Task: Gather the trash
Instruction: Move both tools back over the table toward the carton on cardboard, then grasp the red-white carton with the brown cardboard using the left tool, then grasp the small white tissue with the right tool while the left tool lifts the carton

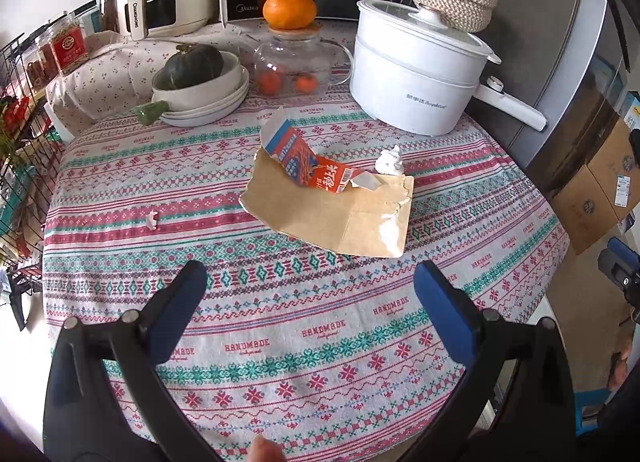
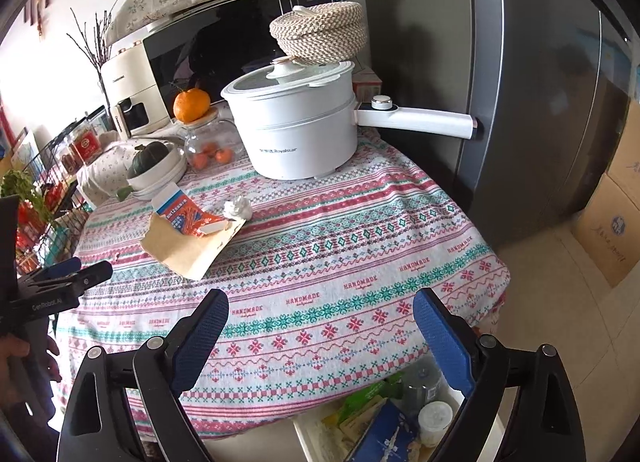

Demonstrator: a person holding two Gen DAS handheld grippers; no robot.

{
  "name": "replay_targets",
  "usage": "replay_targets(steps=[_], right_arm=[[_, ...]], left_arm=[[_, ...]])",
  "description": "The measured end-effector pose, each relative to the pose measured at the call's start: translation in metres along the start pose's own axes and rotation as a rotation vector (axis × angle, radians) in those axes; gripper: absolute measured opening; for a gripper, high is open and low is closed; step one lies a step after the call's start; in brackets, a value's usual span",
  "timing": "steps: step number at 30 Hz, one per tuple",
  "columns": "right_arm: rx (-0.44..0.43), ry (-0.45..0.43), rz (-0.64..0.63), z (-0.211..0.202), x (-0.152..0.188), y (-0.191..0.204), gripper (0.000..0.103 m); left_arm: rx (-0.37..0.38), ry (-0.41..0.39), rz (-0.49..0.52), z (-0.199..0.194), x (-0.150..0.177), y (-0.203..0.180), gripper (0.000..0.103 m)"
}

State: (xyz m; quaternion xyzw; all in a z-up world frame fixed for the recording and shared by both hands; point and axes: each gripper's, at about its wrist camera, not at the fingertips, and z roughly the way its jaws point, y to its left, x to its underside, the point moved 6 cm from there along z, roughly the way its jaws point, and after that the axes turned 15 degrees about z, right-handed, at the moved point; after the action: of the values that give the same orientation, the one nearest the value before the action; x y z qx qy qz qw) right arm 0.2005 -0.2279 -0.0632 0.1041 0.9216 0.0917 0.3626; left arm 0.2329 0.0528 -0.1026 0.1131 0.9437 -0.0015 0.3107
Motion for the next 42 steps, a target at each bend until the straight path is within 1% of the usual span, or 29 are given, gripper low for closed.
replay_targets(steps=[3,5,6,8,11,14,15,16,17,19,20,21,22,23,24,27,30,33,37,40,42], right_arm=[[-0.002,0.01,-0.011,0.014,-0.003,0.004,0.095],[0.002,0.026,-0.009,0.023,-0.003,0.005,0.095],[0.003,0.034,-0.005,0.027,-0.003,0.005,0.095],[0.004,0.049,0.005,0.034,-0.003,0.005,0.095],[0.007,0.068,0.022,0.043,-0.002,0.004,0.095],[0.01,0.085,0.034,0.048,0.0,0.003,0.095],[0.011,0.088,0.034,0.049,0.0,0.002,0.095],[0.014,0.092,0.031,0.05,0.001,0.003,0.095],[0.018,0.095,0.025,0.051,0.002,0.003,0.095],[0.028,0.099,0.009,0.052,0.003,0.003,0.095],[0.035,0.099,0.0,0.053,0.003,0.002,0.095],[0.042,0.101,-0.005,0.054,0.004,0.001,0.095],[0.046,0.105,-0.003,0.055,0.004,0.0,0.095],[0.044,0.111,0.006,0.056,0.005,-0.001,0.095],[0.034,0.12,0.012,0.058,0.006,-0.002,0.095],[0.026,0.162,0.006,0.071,0.009,0.0,0.095],[0.034,0.178,-0.002,0.089,0.005,0.006,0.095],[-0.014,0.184,0.012,0.107,-0.002,0.021,0.095],[-0.067,0.175,0.015,0.137,-0.014,0.043,0.095],[-0.076,0.148,0.032,0.161,-0.026,0.05,0.095],[-0.098,0.146,0.045,0.178,-0.032,0.055,0.095]], left_arm=[[-0.023,0.075,-0.012,0.026,-0.002,0.011,0.103],[-0.042,0.132,-0.046,0.045,-0.002,0.019,0.102],[-0.028,0.128,-0.075,0.052,-0.003,0.023,0.102],[0.014,0.094,-0.134,0.063,-0.008,0.03,0.101],[0.025,0.062,-0.185,0.082,-0.014,0.043,0.095],[0.042,0.045,-0.227,0.101,-0.014,0.054,0.085],[0.057,0.045,-0.241,0.107,-0.013,0.056,0.08],[0.073,0.045,-0.255,0.112,-0.012,0.058,0.072],[0.092,0.042,-0.272,0.115,-0.012,0.058,0.067],[0.138,0.035,-0.303,0.12,-0.012,0.059,0.046],[0.151,0.034,-0.312,0.121,-0.013,0.058,0.039],[0.151,0.038,-0.309,0.12,-0.013,0.057,0.023],[0.151,0.038,-0.302,0.119,-0.014,0.055,0.012],[0.153,0.034,-0.297,0.116,-0.015,0.053,0.011],[0.15,0.031,-0.292,0.112,-0.016,0.05,0.005],[0.159,0.005,-0.277,0.09,-0.023,0.047,0.001],[0.133,-0.019,-0.207,0.057,-0.027,0.043,0.001],[0.086,-0.059,-0.135,0.024,-0.031,0.045,0.001],[0.077,-0.103,-0.139,-0.005,-0.03,0.06,0.001],[0.087,-0.112,-0.146,-0.011,-0.028,0.062,0.001],[0.067,-0.115,-0.118,-0.015,-0.028,0.065,0.001]])
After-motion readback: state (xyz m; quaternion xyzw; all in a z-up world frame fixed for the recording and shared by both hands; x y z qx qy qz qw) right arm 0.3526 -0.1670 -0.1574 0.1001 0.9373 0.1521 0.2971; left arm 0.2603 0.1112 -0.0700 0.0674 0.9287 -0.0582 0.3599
